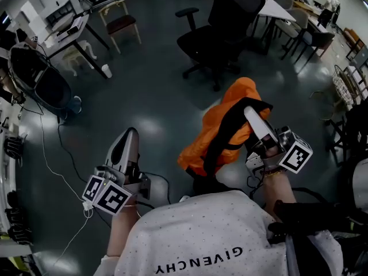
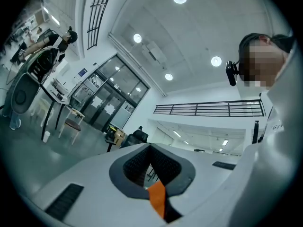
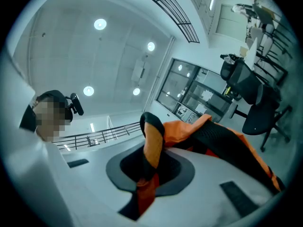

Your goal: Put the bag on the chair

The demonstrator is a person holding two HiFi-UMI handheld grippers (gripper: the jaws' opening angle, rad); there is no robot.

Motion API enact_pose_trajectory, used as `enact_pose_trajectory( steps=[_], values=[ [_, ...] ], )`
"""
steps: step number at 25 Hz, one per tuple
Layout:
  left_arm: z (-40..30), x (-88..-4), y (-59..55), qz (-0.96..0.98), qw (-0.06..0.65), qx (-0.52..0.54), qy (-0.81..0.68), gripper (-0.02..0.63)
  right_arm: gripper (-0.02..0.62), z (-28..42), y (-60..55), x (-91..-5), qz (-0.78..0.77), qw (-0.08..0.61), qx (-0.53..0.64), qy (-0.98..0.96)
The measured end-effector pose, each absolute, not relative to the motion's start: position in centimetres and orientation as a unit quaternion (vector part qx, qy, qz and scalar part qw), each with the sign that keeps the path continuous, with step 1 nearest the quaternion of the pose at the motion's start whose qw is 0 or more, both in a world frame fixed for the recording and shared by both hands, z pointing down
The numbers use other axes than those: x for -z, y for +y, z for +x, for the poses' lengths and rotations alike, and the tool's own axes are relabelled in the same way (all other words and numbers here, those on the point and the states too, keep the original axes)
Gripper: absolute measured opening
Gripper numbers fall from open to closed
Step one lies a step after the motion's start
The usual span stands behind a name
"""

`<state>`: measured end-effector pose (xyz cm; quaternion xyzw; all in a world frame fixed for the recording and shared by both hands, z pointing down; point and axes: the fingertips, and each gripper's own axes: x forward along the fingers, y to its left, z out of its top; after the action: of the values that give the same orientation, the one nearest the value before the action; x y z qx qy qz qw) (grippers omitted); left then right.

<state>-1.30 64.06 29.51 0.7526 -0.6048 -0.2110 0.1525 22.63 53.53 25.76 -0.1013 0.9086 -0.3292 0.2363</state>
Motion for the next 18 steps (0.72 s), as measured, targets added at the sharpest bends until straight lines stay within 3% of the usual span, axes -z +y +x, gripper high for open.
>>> enact_pose_trajectory(
  steps=[18],
  values=[
    [-14.5, -29.4, 56.2, 0.662, 0.143, 0.211, -0.705, 0.000, 0.023, 8.6, 38.5, -23.7, 0.013, 0.220, 0.328, 0.919]
  ],
)
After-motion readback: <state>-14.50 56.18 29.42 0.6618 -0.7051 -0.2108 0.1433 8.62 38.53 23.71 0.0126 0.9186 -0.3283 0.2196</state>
